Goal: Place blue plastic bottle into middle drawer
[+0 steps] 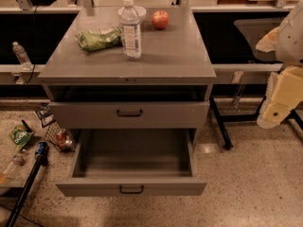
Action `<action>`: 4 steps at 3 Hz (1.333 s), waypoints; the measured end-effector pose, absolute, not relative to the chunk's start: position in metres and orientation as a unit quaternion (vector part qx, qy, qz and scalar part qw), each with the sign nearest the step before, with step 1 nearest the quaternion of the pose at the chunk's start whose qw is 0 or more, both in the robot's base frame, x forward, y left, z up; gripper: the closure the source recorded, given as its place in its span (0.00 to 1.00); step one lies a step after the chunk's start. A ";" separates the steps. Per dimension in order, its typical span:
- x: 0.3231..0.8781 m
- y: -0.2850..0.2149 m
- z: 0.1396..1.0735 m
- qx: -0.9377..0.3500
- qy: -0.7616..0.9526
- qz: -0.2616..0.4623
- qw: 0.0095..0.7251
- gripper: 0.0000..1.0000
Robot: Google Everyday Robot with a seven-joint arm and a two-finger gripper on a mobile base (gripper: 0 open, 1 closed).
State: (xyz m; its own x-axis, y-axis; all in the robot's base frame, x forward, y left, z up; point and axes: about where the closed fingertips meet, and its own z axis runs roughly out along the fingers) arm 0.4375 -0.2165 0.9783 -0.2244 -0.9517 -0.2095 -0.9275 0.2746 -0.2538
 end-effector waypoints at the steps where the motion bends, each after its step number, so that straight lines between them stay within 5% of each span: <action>1: 0.438 -0.217 0.978 -0.601 0.782 -0.037 0.163 0.00; 2: 0.448 -0.208 0.974 -0.595 0.783 -0.012 0.182 0.00; 4: 0.541 -0.127 0.943 -0.568 0.745 0.156 0.313 0.00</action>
Offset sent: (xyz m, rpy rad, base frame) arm 0.0313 0.0256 -0.0161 0.2029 0.0230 -0.0020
